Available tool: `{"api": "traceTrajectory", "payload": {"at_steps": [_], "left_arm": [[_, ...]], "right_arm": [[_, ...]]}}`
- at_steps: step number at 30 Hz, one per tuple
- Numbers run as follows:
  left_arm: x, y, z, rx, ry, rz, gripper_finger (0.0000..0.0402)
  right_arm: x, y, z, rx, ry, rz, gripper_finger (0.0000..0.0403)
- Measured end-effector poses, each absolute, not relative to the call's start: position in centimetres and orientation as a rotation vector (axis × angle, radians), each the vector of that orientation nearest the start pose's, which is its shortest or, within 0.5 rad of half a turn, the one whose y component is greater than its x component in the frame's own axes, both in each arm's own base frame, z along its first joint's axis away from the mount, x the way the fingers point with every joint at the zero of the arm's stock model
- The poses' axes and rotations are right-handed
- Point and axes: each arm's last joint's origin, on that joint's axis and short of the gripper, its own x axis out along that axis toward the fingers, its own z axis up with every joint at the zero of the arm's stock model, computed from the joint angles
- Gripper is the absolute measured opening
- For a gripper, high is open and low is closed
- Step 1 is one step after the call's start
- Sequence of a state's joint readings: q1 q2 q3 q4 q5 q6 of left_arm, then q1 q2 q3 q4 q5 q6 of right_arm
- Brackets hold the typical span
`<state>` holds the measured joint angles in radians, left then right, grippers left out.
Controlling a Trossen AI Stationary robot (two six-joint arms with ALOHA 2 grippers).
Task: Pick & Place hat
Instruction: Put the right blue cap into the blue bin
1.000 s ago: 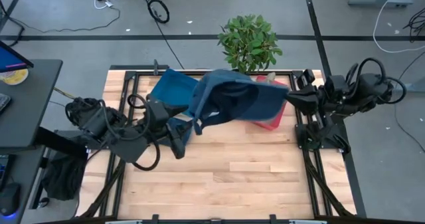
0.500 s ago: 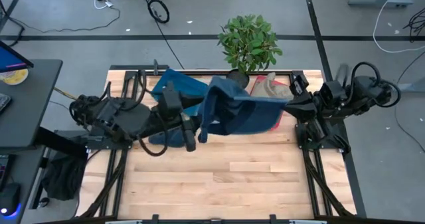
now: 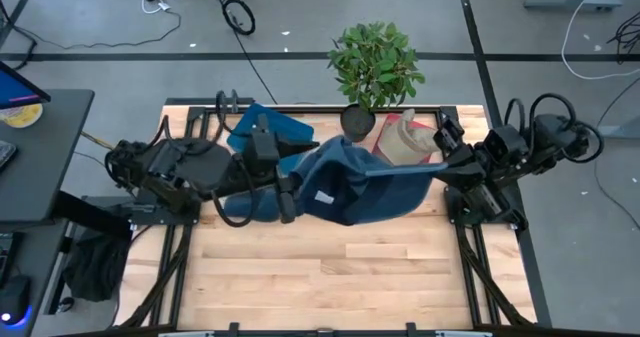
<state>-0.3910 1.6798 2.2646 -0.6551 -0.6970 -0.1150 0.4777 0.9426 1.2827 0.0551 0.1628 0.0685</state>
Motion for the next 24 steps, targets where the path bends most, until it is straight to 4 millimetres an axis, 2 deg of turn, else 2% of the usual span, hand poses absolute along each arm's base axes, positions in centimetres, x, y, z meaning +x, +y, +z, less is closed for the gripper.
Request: {"api": "traceTrajectory", "payload": {"at_steps": [5, 12, 14, 16, 20, 24], "left_arm": [[30.4, -9.9, 55.4, -0.134, -0.06, 0.092, 0.0211], [30.5, -9.8, 55.6, -0.131, -0.079, 0.092, 0.0202], [30.5, -9.8, 55.5, -0.121, -0.069, 0.103, 0.0181], [30.5, -9.8, 55.4, -0.093, -0.061, 0.108, 0.0142], [30.5, -10.0, 55.1, -0.05, -0.035, 0.105, 0.0028], [30.5, -10.0, 54.8, -0.059, -0.005, 0.104, 0.0007]], "right_arm": [[14.7, 7.0, 49.3, 0.195, -0.369, 0.327, 0.0], [15.1, 7.1, 49.2, 0.201, -0.364, 0.326, 0.0], [15.1, 7.2, 49.2, 0.21, -0.359, 0.327, 0.0], [15.2, 7.2, 49.2, 0.215, -0.359, 0.327, 0.0], [15.3, 7.2, 49.1, 0.214, -0.354, 0.327, 0.0], [15.3, 7.2, 49.1, 0.214, -0.353, 0.325, 0.0]]}}
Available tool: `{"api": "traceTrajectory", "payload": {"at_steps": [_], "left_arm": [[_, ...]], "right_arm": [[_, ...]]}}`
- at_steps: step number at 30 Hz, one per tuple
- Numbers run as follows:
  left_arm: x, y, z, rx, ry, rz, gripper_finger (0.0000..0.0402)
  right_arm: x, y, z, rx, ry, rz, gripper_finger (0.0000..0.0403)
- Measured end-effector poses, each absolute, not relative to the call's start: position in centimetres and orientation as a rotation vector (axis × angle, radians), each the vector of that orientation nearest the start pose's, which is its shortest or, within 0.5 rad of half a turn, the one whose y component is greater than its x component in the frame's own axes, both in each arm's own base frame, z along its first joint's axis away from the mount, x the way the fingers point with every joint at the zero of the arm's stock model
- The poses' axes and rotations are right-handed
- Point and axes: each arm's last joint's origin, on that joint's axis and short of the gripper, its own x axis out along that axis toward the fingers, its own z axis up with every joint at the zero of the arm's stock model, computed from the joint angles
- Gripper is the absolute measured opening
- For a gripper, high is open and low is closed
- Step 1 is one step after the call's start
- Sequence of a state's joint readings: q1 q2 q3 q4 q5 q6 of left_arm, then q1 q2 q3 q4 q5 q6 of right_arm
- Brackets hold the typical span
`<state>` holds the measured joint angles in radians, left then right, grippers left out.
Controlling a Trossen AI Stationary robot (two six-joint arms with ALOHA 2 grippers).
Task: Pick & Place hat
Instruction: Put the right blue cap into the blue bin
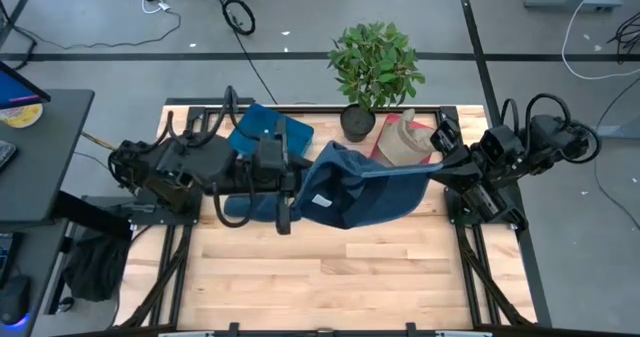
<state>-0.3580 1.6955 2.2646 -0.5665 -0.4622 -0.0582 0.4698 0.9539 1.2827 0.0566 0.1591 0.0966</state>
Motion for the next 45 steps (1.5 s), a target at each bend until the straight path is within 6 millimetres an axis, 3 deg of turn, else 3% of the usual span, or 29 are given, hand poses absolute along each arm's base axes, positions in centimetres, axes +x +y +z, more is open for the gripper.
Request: {"api": "traceTrajectory", "payload": {"at_steps": [5, 10, 21, 25, 32, 45], "left_arm": [[30.2, -10.6, 54.5, -0.055, 0.026, 0.139, 0.0004], [28.4, -11.2, 54.6, -0.022, 0.068, 0.22, 0.0003], [22.1, -11.2, 56.0, -0.019, 0.08, 0.424, 0.0002], [21.3, -11.4, 55.9, -0.028, 0.082, 0.485, 0.0001], [22.0, -11.0, 55.6, -0.024, 0.075, 0.587, 0.0001], [26.2, -8.5, 53.1, -0.024, 0.145, 0.786, 0.0001]], "right_arm": [[15.3, 7.2, 49.1, 0.214, -0.352, 0.323, 0.0], [15.3, 7.3, 49.1, 0.242, -0.343, 0.338, 0.0024], [15.2, 7.2, 49.1, 0.261, -0.349, 0.343, 0.0154], [14.9, 6.9, 49.3, 0.271, -0.36, 0.308, 0.0202], [15.0, 6.6, 49.2, 0.273, -0.352, 0.203, 0.0246], [15.2, 6.7, 48.6, 0.285, -0.287, 0.184, 0.0249]]}}
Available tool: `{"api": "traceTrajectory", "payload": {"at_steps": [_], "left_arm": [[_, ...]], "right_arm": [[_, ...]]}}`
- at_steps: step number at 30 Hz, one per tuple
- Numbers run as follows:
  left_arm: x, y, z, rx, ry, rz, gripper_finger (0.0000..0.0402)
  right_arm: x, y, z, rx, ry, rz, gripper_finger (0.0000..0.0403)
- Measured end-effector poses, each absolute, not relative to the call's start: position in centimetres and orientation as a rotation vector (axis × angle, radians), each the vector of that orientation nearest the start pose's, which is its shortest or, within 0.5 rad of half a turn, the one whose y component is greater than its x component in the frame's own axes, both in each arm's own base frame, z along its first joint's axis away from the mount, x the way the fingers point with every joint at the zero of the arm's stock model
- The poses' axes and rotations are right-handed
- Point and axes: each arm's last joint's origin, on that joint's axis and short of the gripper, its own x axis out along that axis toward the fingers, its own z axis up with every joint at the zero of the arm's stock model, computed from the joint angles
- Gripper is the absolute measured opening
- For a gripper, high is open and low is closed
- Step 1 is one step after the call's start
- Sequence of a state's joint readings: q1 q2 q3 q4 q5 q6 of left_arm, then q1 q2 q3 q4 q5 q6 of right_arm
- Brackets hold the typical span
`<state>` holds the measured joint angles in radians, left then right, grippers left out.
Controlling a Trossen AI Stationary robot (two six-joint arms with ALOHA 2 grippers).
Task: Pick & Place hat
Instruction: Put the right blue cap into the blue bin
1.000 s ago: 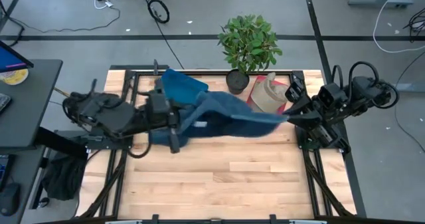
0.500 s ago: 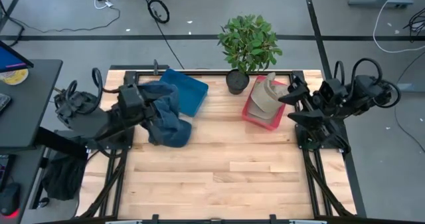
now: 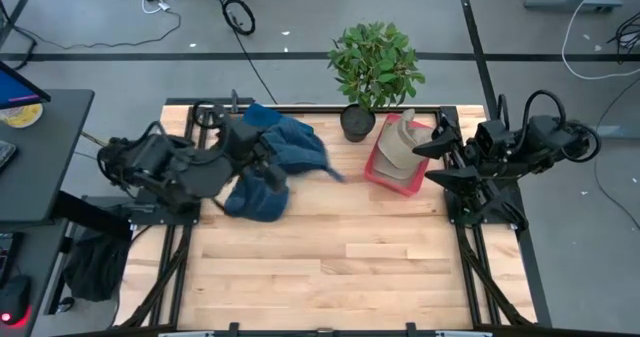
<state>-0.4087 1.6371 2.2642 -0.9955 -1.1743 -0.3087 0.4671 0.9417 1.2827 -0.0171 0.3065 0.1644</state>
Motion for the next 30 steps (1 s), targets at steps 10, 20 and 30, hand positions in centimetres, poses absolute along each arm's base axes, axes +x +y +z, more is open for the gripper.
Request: {"api": "traceTrajectory", "payload": {"at_steps": [10, 20, 30], "left_arm": [[28.7, -5.3, 50.9, 0.037, 0.248, 0.943, 0.0001], [29.3, -1.3, 47.8, -0.004, 0.431, 1.092, 0.0001], [30.6, 1.7, 45.5, 0.057, 0.599, 1.192, 0.0001]], "right_arm": [[15.6, 6.9, 48.2, 0.283, -0.252, 0.183, 0.0249], [16.2, 7.1, 47.9, 0.28, -0.234, 0.154, 0.0249], [16.4, 7.1, 47.8, 0.272, -0.224, 0.147, 0.0249]]}}
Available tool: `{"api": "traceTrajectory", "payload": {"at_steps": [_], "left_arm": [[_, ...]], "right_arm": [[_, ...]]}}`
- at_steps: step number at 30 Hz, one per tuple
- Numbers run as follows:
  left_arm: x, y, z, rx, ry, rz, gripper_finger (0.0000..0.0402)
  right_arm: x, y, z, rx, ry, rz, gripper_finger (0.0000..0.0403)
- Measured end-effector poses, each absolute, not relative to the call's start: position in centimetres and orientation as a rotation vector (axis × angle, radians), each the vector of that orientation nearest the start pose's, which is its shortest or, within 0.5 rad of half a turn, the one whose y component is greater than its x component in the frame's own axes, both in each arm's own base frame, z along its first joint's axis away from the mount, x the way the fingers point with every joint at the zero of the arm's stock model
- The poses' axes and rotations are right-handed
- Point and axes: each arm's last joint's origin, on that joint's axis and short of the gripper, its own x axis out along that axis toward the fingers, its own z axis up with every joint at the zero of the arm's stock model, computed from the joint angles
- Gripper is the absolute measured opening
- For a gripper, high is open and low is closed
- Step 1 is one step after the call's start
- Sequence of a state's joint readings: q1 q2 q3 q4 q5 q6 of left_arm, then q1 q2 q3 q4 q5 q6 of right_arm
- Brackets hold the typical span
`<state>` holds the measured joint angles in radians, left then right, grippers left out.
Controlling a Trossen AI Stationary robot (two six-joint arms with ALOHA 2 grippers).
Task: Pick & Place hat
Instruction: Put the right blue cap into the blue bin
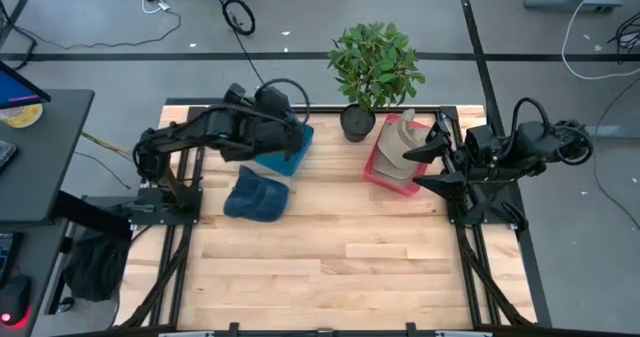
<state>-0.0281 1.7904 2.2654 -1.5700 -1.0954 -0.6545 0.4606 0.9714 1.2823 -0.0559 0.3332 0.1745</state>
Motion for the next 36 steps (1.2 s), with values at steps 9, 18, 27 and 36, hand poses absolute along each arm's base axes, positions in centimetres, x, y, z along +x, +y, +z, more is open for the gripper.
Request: {"api": "traceTrajectory", "payload": {"at_steps": [9, 18, 27, 36], "left_arm": [[32.3, 4.4, 43.7, 0.026, 0.661, 1.261, 0.0001], [34.6, 6.8, 40.9, 0.0, 0.782, 1.272, 0.0001], [34.7, 8.8, 39.8, 0.09, 0.886, 1.296, 0.0001], [34.8, 10.4, 35.0, 0.228, 1.146, 1.27, 0.0001]], "right_arm": [[16.5, 6.9, 47.6, 0.265, -0.21, 0.134, 0.0249], [16.5, 6.9, 47.6, 0.25, -0.209, 0.132, 0.0249], [16.8, 6.1, 47.6, 0.231, -0.22, 0.083, 0.0249], [17.0, 5.4, 47.6, 0.231, -0.226, 0.047, 0.0249]]}}
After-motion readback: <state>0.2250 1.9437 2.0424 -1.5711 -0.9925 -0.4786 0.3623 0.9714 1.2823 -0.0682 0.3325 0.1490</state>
